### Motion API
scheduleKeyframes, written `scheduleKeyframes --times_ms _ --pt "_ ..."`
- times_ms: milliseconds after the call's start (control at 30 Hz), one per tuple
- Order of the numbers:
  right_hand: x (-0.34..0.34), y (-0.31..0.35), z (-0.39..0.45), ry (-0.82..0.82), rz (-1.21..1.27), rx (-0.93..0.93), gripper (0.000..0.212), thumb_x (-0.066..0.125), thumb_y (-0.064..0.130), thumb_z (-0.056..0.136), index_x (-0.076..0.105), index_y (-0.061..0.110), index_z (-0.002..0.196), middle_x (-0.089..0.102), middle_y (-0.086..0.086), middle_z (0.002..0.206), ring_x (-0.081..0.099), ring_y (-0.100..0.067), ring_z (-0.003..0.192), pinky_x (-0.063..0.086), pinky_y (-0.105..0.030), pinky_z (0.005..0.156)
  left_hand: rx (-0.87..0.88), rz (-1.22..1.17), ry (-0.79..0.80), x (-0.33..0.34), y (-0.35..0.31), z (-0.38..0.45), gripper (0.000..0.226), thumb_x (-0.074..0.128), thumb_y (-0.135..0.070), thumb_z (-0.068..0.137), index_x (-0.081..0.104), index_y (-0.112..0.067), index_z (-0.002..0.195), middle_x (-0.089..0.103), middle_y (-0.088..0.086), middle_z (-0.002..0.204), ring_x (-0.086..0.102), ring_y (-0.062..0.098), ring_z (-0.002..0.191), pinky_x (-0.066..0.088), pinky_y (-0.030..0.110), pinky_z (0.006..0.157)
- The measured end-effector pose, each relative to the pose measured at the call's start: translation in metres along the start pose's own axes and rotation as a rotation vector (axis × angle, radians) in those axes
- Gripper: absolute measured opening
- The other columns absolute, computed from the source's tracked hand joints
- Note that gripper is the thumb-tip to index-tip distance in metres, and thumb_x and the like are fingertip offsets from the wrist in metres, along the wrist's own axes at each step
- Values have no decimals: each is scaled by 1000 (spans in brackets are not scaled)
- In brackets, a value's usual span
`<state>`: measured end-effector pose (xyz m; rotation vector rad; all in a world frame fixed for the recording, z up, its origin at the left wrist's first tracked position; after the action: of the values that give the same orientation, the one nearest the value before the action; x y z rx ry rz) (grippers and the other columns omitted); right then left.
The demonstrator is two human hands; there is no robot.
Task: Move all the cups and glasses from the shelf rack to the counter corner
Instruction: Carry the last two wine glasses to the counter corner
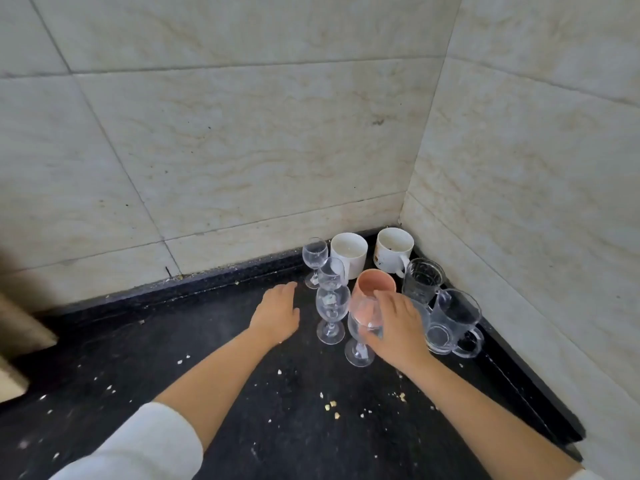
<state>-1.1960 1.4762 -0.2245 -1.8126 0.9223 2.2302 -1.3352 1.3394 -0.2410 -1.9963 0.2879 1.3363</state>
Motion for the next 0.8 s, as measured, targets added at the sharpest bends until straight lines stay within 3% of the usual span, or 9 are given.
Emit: scheduleKeyframes --times_ms 200,367,600,800 --pt "-13 65 2 45 -124 -355 46 50 30 86 46 12 128 49 -4 135 39 -22 128 30 -34 105 -310 92 -213 -46 52 -92 41 43 -16 92 48 -7 132 48 13 137 42 30 127 44 42 100" --pt "-3 159 -41 109 -31 -586 52 52 24 87 41 7 134 47 -9 138 40 -25 129 32 -37 104 -588 123 -396 -70 95 -224 33 41 -19 93 61 -8 116 53 9 128 38 28 125 44 42 95" --pt "24 330 -186 256 48 -979 53 52 23 87 38 9 136 46 -9 139 43 -25 128 34 -39 105 -973 184 -548 -96 148 -459 33 40 -21 93 60 -13 117 51 8 129 38 29 124 41 42 95" --pt "27 443 -390 342 67 -1329 53 50 21 87 36 10 136 46 -8 137 42 -26 126 24 -46 111 -1298 183 -631 -62 159 -711 34 42 -19 89 63 -19 116 54 6 129 42 31 121 42 40 94"
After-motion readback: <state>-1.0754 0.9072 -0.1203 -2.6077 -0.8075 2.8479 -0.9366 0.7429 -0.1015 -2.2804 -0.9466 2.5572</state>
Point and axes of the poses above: each hand's wrist, its own z-axis towards the middle knuckle, its own x-axis out of the palm, y = z × x, the point moved 10 cm from there along z, towards the middle knuckle
